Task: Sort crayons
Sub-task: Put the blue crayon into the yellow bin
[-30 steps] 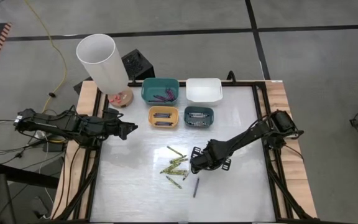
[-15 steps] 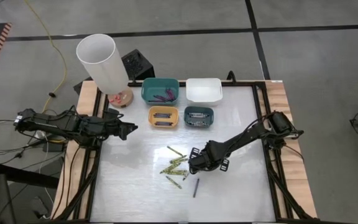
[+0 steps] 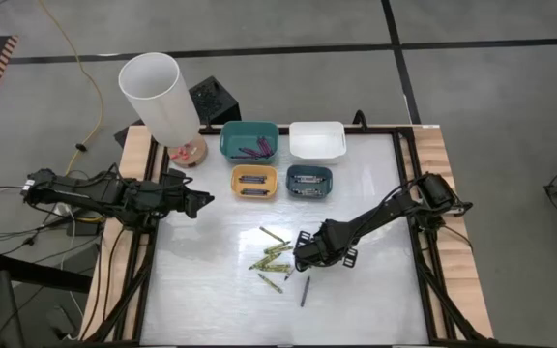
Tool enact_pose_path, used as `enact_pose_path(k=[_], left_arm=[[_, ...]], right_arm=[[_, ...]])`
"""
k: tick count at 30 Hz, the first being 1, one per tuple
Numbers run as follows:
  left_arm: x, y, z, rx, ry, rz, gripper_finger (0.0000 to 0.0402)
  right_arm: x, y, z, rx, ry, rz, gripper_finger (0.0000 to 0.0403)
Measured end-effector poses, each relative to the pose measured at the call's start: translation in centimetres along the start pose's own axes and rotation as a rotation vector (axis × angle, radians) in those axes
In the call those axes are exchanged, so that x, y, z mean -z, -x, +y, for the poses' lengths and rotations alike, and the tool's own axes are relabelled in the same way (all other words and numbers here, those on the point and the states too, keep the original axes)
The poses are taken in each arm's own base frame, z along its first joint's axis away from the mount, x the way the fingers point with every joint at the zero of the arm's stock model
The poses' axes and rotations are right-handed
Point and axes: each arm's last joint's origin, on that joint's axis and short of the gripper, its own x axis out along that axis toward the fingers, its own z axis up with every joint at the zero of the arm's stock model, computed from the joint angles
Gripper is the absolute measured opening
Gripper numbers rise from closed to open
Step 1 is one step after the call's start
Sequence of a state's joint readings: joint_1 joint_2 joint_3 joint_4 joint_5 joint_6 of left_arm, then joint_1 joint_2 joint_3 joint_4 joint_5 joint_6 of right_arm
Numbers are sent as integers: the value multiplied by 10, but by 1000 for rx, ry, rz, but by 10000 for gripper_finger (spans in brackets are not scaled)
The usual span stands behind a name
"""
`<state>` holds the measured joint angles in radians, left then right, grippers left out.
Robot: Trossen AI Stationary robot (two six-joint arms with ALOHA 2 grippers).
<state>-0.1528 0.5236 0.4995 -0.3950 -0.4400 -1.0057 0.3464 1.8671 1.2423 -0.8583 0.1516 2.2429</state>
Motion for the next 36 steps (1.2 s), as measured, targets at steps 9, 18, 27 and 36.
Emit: enact_pose_path(k=[9,18,27,36], left_arm=[[0,0,1,-4,-2,3,160],[0,0,0,-4,-2,3,160],[0,0,1,-6,-3,4,160],[2,0,1,9,-8,46,160]], right_arm=[[0,-1,-1,14,43,10,7],[2,3,2,8,91,20,2],[4,28,11,29,150,13,1],[-5,75,43,-66,283,-15,0]])
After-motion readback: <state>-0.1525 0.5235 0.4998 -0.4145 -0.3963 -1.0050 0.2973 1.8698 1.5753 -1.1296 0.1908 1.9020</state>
